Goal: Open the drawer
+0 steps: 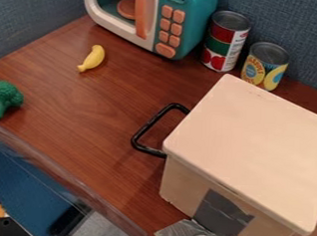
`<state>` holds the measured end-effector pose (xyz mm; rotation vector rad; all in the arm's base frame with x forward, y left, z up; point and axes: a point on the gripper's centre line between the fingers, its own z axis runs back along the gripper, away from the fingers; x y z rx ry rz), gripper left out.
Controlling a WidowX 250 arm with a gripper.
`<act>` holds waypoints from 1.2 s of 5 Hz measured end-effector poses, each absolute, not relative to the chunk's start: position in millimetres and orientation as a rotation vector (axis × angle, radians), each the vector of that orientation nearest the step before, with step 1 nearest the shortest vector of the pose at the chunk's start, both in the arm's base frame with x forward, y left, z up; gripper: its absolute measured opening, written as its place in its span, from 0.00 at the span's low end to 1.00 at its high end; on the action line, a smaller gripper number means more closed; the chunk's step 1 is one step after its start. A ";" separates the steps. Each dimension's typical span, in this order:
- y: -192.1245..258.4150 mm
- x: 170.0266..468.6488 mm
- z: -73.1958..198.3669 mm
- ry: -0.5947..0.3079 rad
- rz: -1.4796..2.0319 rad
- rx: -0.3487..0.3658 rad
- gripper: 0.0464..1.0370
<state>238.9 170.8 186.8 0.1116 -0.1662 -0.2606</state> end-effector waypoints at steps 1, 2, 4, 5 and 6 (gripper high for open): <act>169.9 239.3 175.5 -0.147 -0.245 0.083 0.96; 163.8 238.3 155.3 -0.144 -0.141 0.050 0.96; 134.7 243.0 121.8 -0.126 -0.100 0.046 0.96; 98.0 247.2 107.9 -0.115 -0.147 -0.028 0.96; 72.8 251.7 100.2 -0.110 -0.153 -0.042 0.96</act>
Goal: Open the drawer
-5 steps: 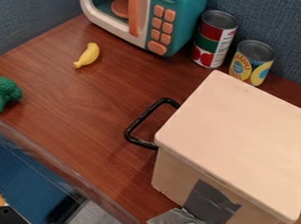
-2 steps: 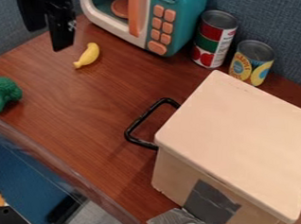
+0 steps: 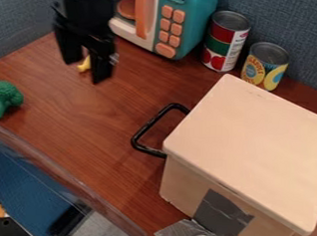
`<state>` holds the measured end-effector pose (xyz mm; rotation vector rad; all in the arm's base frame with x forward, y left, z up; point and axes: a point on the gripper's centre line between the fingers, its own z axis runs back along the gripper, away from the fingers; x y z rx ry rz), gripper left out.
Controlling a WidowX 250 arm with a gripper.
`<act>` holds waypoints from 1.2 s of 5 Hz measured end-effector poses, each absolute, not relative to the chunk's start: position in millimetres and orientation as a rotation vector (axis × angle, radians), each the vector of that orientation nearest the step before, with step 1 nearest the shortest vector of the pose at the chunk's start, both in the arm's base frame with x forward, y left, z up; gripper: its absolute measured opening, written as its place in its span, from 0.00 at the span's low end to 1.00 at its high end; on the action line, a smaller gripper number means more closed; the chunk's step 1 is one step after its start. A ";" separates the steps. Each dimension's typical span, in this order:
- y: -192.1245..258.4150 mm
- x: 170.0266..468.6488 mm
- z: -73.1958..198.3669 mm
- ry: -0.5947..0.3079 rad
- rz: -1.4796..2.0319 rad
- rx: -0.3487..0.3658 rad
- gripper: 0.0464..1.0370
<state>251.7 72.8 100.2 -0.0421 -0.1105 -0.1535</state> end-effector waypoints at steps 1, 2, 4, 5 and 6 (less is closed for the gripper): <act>46.9 260.6 92.5 -0.106 -0.127 -0.079 0.96; 34.5 265.2 78.4 -0.112 -0.061 -0.103 0.96; 10.0 274.8 52.9 -0.081 -0.078 -0.105 0.96; 1.7 275.4 43.1 -0.055 -0.076 -0.109 0.96; -3.2 278.4 36.2 -0.055 -0.086 -0.099 0.90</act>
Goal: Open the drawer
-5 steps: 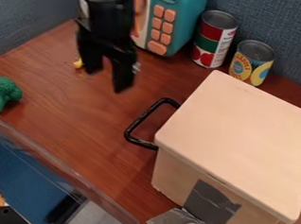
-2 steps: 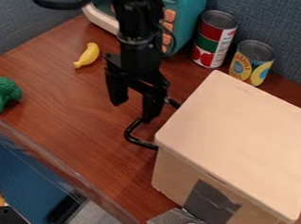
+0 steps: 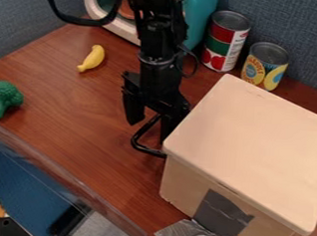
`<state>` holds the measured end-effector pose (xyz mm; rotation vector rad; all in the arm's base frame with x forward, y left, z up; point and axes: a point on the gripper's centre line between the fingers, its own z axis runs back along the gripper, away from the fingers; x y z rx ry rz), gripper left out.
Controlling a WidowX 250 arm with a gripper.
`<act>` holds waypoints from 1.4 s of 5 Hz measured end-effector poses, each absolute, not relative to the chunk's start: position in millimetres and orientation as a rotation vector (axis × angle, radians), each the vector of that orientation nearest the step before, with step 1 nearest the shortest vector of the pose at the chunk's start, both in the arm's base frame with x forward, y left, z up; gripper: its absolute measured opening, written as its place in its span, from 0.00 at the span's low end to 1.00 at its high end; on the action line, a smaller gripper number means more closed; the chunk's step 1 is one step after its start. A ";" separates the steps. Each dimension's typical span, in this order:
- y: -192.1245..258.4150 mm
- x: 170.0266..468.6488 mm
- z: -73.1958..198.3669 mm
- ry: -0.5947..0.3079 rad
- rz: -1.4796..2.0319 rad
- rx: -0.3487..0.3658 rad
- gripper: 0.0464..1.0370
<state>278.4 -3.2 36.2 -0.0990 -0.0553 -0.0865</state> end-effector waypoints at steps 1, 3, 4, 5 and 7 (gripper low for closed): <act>-0.8 278.4 20.9 -0.030 -0.096 -0.078 0.61; 10.2 277.9 21.3 -0.016 -0.107 -0.039 0.12; 37.5 278.3 24.6 -0.011 -0.083 -0.008 0.10; 68.7 280.2 29.9 0.034 -0.090 0.042 0.10; 110.4 282.3 28.1 0.044 -0.100 0.112 0.10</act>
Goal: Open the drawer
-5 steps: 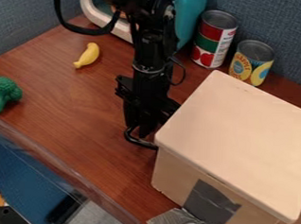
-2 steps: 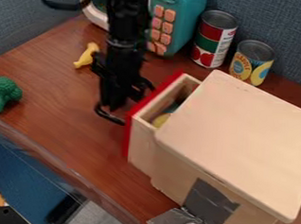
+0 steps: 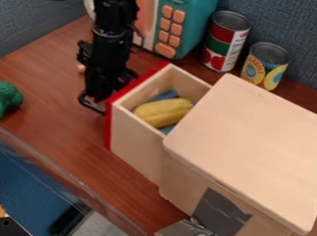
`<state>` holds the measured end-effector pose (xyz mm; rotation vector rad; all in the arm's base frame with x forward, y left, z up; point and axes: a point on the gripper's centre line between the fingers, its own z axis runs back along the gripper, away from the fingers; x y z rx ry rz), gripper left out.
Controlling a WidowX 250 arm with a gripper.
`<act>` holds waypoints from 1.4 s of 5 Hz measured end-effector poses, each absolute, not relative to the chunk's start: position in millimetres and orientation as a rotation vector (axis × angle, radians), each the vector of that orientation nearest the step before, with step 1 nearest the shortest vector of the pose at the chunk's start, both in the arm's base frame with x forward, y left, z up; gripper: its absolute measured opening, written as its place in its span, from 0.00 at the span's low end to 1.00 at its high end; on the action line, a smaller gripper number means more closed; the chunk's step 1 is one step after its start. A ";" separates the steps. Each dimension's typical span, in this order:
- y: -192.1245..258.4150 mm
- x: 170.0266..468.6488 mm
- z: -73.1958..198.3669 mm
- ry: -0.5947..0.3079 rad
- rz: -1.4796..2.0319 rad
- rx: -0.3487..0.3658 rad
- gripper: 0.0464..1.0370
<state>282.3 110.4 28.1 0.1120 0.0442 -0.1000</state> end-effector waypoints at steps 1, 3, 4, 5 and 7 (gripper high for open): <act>114.4 278.6 28.3 0.061 -0.096 0.117 0.10; 122.6 261.8 33.2 0.074 -0.065 0.116 0.10; 122.5 259.9 33.7 0.086 -0.079 0.113 0.15; 127.0 256.7 37.4 0.093 -0.117 0.108 0.40; 131.6 263.4 66.8 0.014 -0.102 0.095 0.96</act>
